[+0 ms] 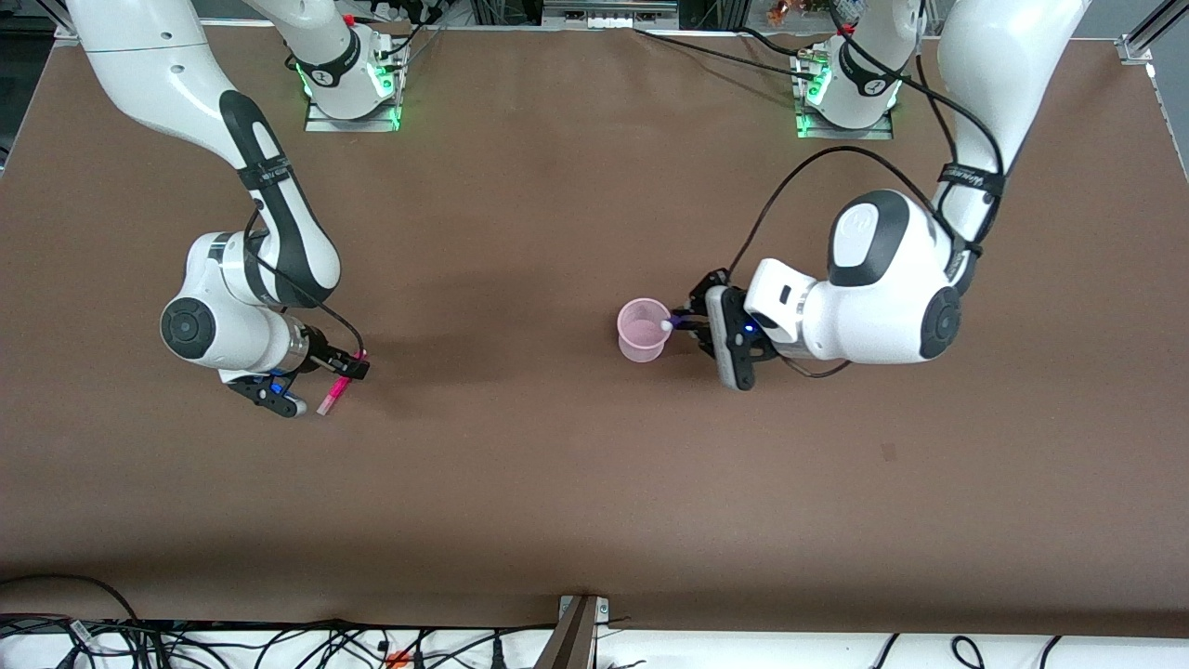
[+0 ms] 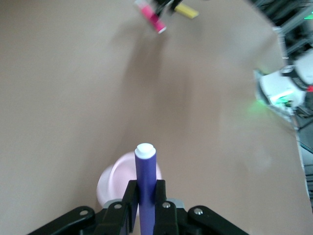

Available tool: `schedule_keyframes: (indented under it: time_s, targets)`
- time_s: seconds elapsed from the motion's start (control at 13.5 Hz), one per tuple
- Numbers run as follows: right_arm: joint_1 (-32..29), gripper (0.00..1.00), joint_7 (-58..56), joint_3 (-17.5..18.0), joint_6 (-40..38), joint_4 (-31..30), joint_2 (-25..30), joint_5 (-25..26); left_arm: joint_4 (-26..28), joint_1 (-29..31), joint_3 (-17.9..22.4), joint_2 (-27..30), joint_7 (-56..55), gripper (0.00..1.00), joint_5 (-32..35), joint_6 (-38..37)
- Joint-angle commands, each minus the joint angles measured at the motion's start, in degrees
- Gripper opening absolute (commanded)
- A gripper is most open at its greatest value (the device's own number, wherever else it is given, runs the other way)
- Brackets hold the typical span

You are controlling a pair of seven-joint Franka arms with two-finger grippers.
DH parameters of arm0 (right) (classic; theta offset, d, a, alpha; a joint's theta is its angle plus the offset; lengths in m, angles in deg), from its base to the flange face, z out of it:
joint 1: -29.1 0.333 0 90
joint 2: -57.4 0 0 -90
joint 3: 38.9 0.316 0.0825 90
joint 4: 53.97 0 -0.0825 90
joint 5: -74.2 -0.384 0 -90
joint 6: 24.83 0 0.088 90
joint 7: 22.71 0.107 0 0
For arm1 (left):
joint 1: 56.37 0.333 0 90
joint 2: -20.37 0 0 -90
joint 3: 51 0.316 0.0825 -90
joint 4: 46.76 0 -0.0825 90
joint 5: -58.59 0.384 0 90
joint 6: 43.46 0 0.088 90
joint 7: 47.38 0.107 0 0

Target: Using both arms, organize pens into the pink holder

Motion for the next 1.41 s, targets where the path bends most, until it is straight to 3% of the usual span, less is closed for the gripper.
schedule_keyframes:
  time_s: [0.0,0.22,0.45,0.52,0.74,0.97,1.34]
  targets:
    - [-0.23,0.83,0.20,0.53,2.87,-2.85,0.09,-1.60,-3.56,-1.39,-1.65,-4.77,12.89,0.00,-6.69,2.48]
    - [-0.23,0.63,0.20,0.53,4.19,-3.56,-0.35,-1.60,-2.60,-4.30,-1.65,-5.83,28.72,0.00,-9.25,8.48]
    - [-0.06,0.49,0.11,0.53,6.30,-3.65,-1.58,-1.69,-2.60,0.77,-1.65,-6.36,36.47,0.00,-10.39,3.42]
    - [-0.06,0.41,0.11,0.53,6.57,-3.56,-1.67,-1.69,-2.25,2.01,-1.65,-6.71,39.71,0.00,-12.49,-0.18]
    - [0.03,0.00,-0.50,0.53,6.31,-3.30,-1.76,-2.39,-0.05,2.46,-1.65,-6.80,44.40,0.00,-17.77,-2.59]
    - [0.12,0.00,-0.85,0.53,3.43,-1.46,-1.32,-2.39,0.13,2.55,-1.73,-6.89,44.67,0.00,-17.52,-4.97]
    - [-0.23,0.00,-0.24,0.00,-19.31,11.88,0.52,-2.57,0.48,1.76,-1.47,-7.41,47.74,0.00,-14.90,-3.13]
